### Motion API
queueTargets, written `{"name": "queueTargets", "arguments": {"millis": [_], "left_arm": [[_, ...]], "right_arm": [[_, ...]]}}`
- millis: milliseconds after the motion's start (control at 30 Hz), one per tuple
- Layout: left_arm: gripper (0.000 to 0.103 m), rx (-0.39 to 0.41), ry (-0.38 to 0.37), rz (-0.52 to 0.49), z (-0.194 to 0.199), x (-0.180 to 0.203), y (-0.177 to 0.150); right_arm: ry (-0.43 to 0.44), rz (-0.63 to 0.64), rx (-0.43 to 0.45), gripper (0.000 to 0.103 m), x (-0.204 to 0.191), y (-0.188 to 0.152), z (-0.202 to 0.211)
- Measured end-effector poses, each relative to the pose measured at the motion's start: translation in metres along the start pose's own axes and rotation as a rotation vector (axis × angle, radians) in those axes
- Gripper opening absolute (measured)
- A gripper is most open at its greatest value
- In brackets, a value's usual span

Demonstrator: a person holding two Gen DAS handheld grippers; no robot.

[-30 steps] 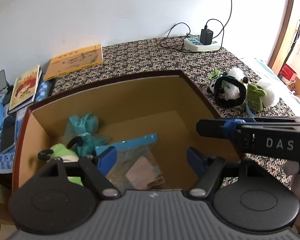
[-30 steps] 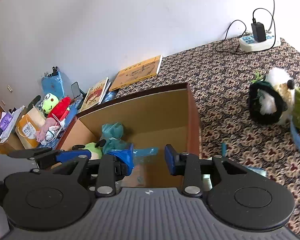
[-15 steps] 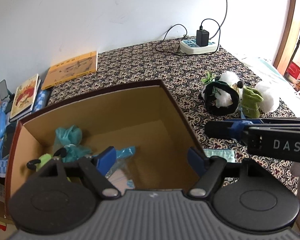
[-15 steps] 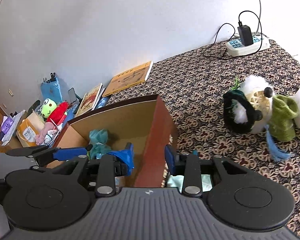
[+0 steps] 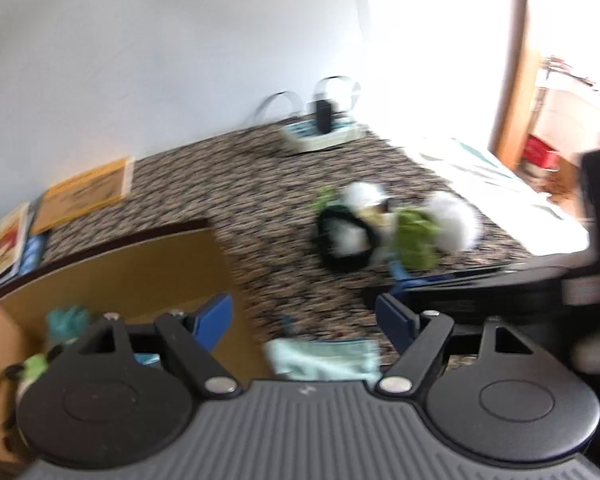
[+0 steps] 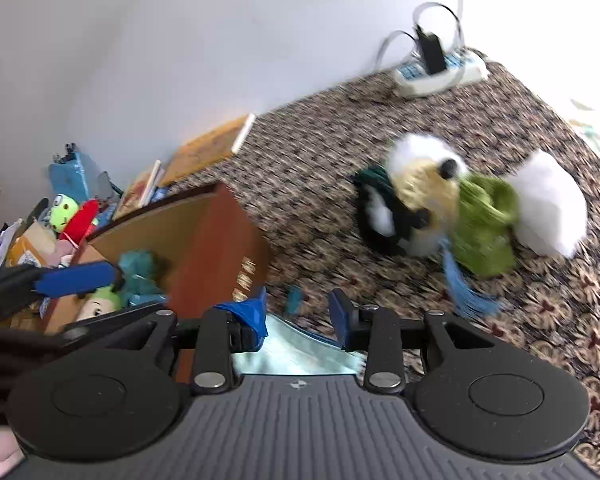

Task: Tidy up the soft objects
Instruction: 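Grasp the pale blue pouch on the bedspread with the right gripper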

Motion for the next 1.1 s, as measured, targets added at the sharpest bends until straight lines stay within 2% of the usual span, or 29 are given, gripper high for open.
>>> {"name": "queueTargets", "arguments": {"millis": [233, 433, 567, 800, 867, 967, 1100], "left_arm": [[0.076, -0.039, -0.048, -0.048, -0.012, 0.044, -0.019], [0.076, -0.135, -0.042, -0.009, -0.038, 0.059, -0.049], [0.076, -0.188, -0.002, 0.034, -0.053, 0.056, -0.071], [0.081, -0.211, 0.077, 0.061, -0.070, 0.049, -0.098], [0.082, -0.209, 0.098, 0.073, -0.073, 0.045, -0.101], [0.091, -0.193, 0.133, 0.090, -0.078, 0.038, -0.101], [0.091, -0.177, 0.158, 0.118, -0.087, 0.032, -0.097]], "right_arm": [[-0.006, -0.074, -0.036, 0.018, 0.044, -0.015, -0.001], [0.044, -0.069, -0.066, 0.018, 0.061, -0.019, -0.012], [0.113, -0.052, -0.099, 0.018, 0.057, -0.025, -0.026], [0.251, 0.055, -0.144, 0.018, 0.032, -0.030, -0.053], [0.296, 0.062, -0.165, 0.018, 0.026, -0.030, -0.062], [0.344, 0.088, -0.192, 0.018, 0.015, -0.030, -0.071], [0.360, 0.149, -0.219, 0.018, 0.005, -0.033, -0.079]]}}
Point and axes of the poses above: each gripper's, at about its wrist camera, not at the fingertips, and z roughly against the way its jaws point, x to its right, y to its top, the point moved 10 cm from there along -z, roughly the way its jaws point, and after that the axes turned 11 degrees about z, right-handed, at the moved point
